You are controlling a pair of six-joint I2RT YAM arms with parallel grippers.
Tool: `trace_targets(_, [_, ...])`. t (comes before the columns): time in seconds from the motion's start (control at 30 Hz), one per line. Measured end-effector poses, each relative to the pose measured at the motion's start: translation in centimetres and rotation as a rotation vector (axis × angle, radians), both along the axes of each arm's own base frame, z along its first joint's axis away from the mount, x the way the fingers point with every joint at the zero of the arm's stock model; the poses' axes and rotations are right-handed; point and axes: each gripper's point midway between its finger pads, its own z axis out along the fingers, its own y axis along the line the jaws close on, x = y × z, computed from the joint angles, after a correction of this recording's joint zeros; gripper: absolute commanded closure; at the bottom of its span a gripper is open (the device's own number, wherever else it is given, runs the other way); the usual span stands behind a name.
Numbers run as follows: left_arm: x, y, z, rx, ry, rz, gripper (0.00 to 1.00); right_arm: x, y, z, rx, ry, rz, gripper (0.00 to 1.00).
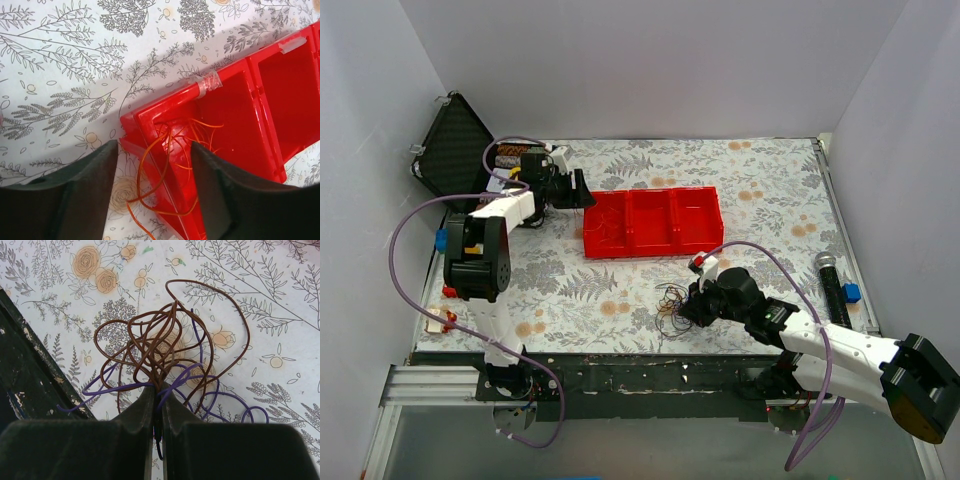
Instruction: Untangle the cables
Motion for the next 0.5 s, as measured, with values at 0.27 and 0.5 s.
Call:
trace_targets(0.27, [-1.2,0.5,2.8,0.009,-0.035,0.003,0.41,0.0,0.0,0.0,0.000,0.001,0.000,0.98])
trace_targets(0.5, [-1.7,0.7,4.3,0.015,-0.060,0.001,0.45,0.0,0.0,0.0,0.000,0.001,0.000,0.98])
